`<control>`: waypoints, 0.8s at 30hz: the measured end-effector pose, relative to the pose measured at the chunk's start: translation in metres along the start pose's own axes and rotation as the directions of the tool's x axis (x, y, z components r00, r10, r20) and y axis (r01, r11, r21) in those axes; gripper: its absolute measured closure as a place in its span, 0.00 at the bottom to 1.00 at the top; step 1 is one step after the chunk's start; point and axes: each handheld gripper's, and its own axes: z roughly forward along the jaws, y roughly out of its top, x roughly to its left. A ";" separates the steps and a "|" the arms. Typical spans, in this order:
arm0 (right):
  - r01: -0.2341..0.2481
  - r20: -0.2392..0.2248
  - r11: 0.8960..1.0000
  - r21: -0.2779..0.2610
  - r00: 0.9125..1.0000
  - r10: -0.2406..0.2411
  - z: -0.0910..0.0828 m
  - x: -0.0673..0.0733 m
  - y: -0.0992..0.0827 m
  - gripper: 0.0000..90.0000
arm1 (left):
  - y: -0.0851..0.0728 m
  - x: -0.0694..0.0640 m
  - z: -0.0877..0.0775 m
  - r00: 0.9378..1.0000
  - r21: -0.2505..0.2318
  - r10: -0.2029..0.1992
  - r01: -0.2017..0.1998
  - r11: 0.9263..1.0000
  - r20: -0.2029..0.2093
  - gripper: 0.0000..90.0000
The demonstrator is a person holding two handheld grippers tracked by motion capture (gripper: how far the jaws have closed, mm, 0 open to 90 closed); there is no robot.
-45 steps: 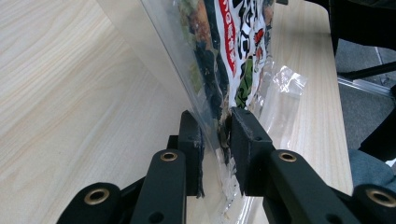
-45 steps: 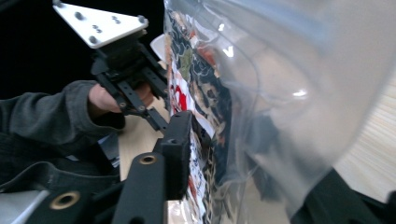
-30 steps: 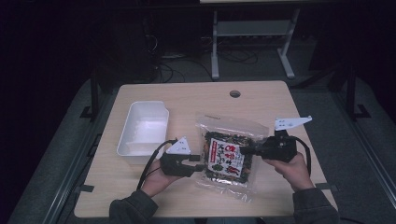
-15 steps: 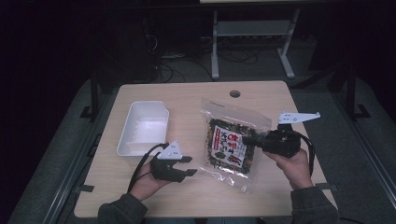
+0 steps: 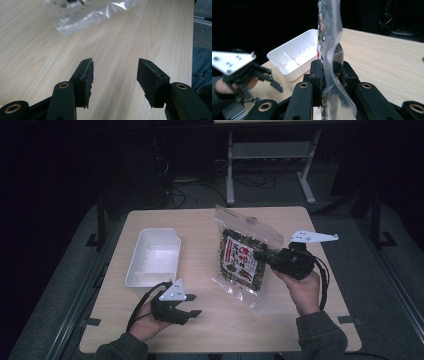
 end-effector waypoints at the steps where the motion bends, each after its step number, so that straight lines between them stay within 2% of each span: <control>1: -0.002 0.003 1.000 -0.008 1.000 0.002 0.001 0.001 0.002 0.83 | -0.003 -0.001 -0.002 1.000 0.002 0.000 0.000 1.000 0.001 0.51; 7: 0.009 0.020 1.000 -0.029 1.000 -0.008 0.013 0.008 0.012 0.83 | -0.010 -0.001 -0.011 1.000 -0.009 0.002 -0.002 1.000 0.004 0.48; 12: 0.012 0.012 0.999 -0.042 1.000 -0.011 0.025 0.013 0.018 0.83 | -0.015 -0.002 -0.018 1.000 -0.016 -0.003 0.003 1.000 0.003 0.46; 24: 0.024 0.026 0.998 -0.058 0.999 -0.023 0.048 0.025 0.031 0.83 | -0.027 -0.007 -0.025 1.000 0.005 -0.001 0.001 1.000 0.007 0.42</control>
